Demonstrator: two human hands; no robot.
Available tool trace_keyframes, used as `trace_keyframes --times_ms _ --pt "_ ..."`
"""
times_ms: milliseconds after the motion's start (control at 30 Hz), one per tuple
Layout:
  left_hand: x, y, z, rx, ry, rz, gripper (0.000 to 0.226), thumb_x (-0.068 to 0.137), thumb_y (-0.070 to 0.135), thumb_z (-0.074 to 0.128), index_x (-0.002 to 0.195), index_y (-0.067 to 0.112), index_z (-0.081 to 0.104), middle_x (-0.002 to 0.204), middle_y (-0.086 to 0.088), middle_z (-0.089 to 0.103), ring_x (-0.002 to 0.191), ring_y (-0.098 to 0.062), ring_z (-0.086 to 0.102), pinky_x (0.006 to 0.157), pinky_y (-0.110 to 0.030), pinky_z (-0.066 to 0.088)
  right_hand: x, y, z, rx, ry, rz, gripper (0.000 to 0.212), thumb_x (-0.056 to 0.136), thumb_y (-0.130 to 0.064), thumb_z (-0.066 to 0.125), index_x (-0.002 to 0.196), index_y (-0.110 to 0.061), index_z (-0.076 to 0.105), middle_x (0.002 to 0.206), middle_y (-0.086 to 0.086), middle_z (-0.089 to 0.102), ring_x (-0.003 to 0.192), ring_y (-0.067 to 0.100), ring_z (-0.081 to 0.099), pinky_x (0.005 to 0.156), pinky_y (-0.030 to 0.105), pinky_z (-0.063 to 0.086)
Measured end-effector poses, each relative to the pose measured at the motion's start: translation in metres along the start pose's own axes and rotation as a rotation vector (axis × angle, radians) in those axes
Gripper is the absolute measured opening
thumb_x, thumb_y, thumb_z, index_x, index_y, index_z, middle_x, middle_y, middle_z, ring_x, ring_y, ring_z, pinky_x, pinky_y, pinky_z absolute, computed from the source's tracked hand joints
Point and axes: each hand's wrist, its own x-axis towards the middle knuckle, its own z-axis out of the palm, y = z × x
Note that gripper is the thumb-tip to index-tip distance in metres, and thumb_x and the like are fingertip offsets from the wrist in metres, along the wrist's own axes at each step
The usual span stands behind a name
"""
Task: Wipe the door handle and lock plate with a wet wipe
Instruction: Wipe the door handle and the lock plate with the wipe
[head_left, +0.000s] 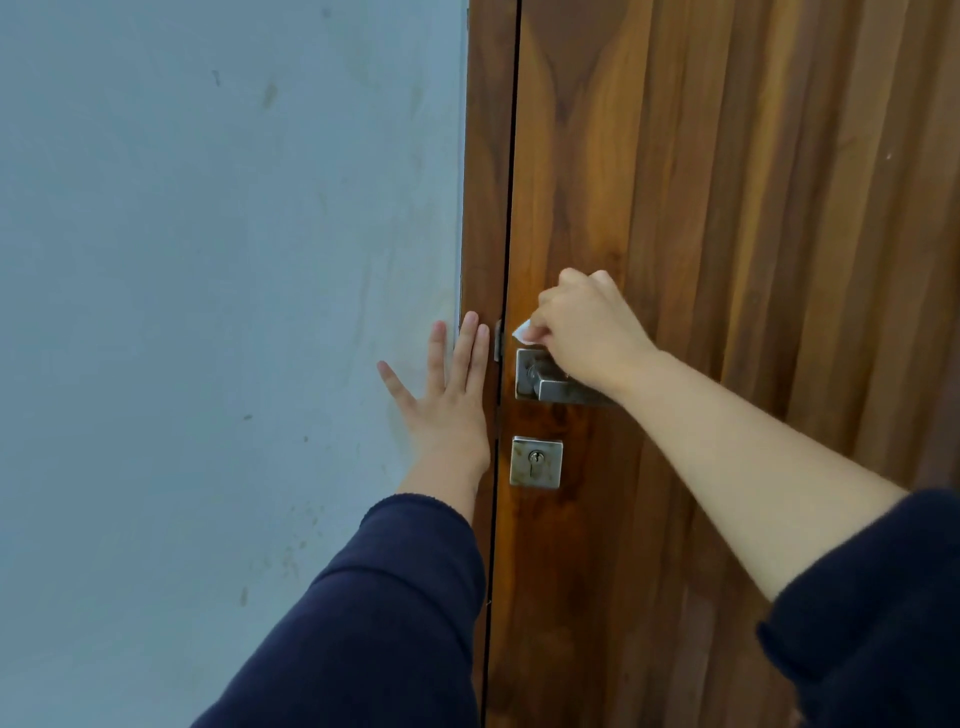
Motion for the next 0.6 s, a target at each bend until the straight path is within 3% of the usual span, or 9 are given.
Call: trace_keyframes --times_ms 167,367,533,600 --pt "0.001 0.0 0.001 0.002 0.012 -0.009 0.141 0.077 0.042 0.076 0.125 0.016 -0.055 0.135 -0.003 -0.059 0.13 -0.032 -0.047 0.104 -0.074 -0.007 0.001 0.027 -0.002 0.038 0.151 0.118 0.021 0.094 -0.022 0.058 0.109 -0.02 0.072 0.103 0.002 0.07 0.094 0.019 0.051 0.083 0.034 0.037" --pt "-0.001 0.0 0.001 -0.009 0.012 -0.014 0.14 0.078 0.044 0.075 0.125 0.016 -0.054 0.139 -0.003 -0.055 0.133 -0.032 -0.043 0.105 -0.073 -0.005 -0.014 0.031 0.009 0.052 0.007 0.065 0.02 0.091 -0.02 0.062 0.106 -0.026 0.073 0.101 -0.002 0.067 0.09 0.015 0.046 0.081 0.032 0.036" --pt "-0.001 0.001 0.0 -0.015 0.009 -0.013 0.138 0.078 0.043 0.074 0.129 0.017 -0.051 0.136 -0.002 -0.058 0.131 -0.032 -0.046 0.108 -0.071 0.001 -0.007 0.051 0.005 0.078 0.152 0.233 0.019 0.091 -0.023 0.061 0.107 -0.023 0.073 0.104 0.002 0.069 0.096 0.02 0.054 0.082 0.027 0.033" --pt "-0.001 0.001 0.0 -0.01 0.007 -0.017 0.139 0.077 0.043 0.075 0.129 0.017 -0.051 0.136 -0.002 -0.057 0.132 -0.032 -0.044 0.108 -0.071 0.002 -0.005 0.046 0.007 0.123 0.097 0.205 0.019 0.091 -0.024 0.061 0.107 -0.026 0.072 0.103 0.002 0.068 0.095 0.02 0.052 0.081 0.027 0.032"
